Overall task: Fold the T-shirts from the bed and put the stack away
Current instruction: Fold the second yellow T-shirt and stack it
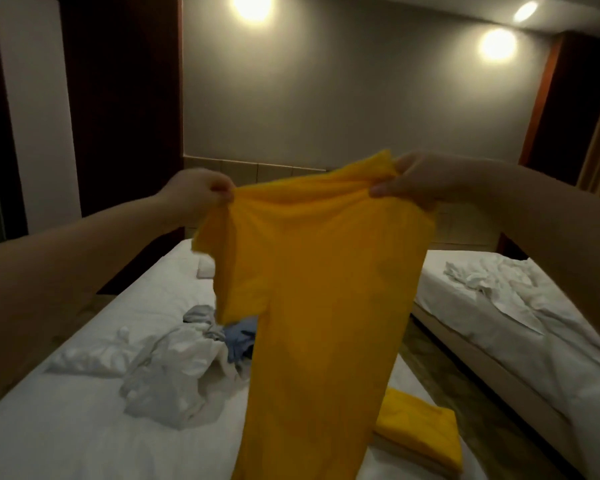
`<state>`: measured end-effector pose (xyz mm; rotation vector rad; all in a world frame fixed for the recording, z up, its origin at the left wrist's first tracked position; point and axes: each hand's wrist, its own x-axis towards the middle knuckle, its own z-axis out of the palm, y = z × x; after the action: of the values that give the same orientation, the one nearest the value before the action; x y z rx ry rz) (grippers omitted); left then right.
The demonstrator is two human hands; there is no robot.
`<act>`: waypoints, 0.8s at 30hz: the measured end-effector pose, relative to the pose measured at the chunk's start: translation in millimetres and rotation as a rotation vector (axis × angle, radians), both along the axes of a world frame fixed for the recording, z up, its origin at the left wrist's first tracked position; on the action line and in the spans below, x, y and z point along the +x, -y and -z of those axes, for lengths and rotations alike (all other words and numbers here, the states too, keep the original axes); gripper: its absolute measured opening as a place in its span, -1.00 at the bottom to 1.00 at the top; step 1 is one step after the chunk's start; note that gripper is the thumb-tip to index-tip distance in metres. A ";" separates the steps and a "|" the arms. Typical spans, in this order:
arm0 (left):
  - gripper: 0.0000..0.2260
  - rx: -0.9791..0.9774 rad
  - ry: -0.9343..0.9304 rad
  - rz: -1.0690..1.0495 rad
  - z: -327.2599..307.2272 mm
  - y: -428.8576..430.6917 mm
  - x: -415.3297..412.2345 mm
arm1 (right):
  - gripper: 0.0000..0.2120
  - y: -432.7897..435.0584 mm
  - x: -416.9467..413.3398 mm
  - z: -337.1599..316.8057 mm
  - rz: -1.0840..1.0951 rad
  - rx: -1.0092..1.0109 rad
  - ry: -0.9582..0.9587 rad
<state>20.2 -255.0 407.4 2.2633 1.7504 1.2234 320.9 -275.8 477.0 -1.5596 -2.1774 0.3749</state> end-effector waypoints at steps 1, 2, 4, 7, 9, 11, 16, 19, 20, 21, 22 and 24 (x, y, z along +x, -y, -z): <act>-0.84 0.000 0.127 0.039 -1.7 -0.3 -2.3 | -0.71 2.0 0.1 0.6 -0.013 0.019 -0.087; -0.85 -0.035 0.254 0.098 -2.9 -0.4 -3.7 | -0.74 2.4 1.7 0.4 -0.033 0.011 -0.182; -0.85 -0.161 0.374 0.192 -3.7 -1.1 -5.4 | -0.67 3.4 5.7 -2.3 -0.086 -0.104 -0.266; -0.86 -0.267 0.395 0.241 -1.3 0.1 -8.3 | -0.16 0.9 14.1 -2.8 -0.173 -0.246 -0.223; -0.89 -0.314 0.384 0.300 -1.4 1.4 -13.6 | -0.07 -5.6 20.8 -1.2 -0.214 -0.274 -0.278; -0.92 -0.320 0.274 0.319 1.1 4.2 -15.7 | -0.07 -9.0 22.7 2.7 -0.216 -0.297 -0.330; -0.85 -0.245 -0.082 0.167 16.4 -2.0 -5.6 | -0.04 -15.4 18.7 19.5 -0.170 -0.270 -0.272; -0.90 -0.173 -0.039 0.141 18.0 -6.9 -3.1 | -0.04 -17.1 16.7 23.6 -0.177 -0.201 -0.338; -0.90 -0.176 -0.024 0.141 17.3 -8.6 -3.1 | -0.03 -17.0 16.5 24.0 -0.180 -0.194 -0.345; -0.88 -0.191 -0.010 0.151 16.7 -9.7 -3.3 | -0.04 -15.8 16.8 24.1 -0.186 -0.202 -0.345; -0.87 -0.216 0.002 0.168 16.1 -9.2 -3.7 | -0.04 -14.3 17.5 23.7 -0.191 -0.223 -0.337; -0.84 -0.277 0.022 0.215 16.2 -8.5 -5.9 | -0.05 -9.9 19.6 22.7 -0.191 -0.280 -0.305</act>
<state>14.3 -246.5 391.2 2.1956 1.5113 0.9006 340.5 -265.9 454.3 -1.3244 -2.1014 0.9485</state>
